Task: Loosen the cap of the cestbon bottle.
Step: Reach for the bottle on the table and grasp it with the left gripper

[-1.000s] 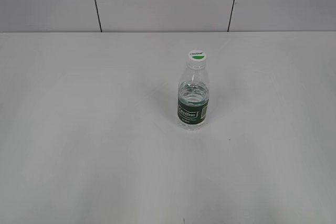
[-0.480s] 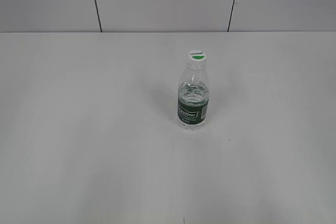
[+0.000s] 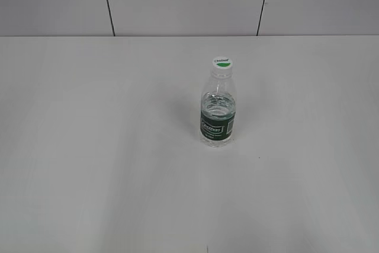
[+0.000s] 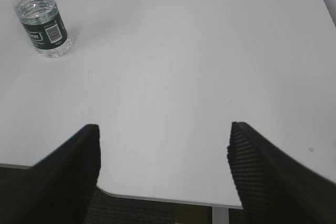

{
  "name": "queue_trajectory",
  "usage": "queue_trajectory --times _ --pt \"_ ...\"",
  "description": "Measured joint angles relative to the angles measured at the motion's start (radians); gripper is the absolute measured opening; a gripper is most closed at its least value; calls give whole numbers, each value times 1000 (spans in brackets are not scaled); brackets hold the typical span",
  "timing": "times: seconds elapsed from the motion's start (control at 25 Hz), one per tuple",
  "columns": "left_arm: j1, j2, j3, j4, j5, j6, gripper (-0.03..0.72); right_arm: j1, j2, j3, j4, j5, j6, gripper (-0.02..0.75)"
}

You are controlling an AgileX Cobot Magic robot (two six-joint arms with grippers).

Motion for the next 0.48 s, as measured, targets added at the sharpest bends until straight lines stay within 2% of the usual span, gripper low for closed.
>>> queue_trajectory --times 0.16,0.48 --pt "0 111 0 -8 -73 0 372 0 0 0 0 0 2 581" --pt "0 316 0 -24 -344 0 372 0 0 0 0 0 2 581"
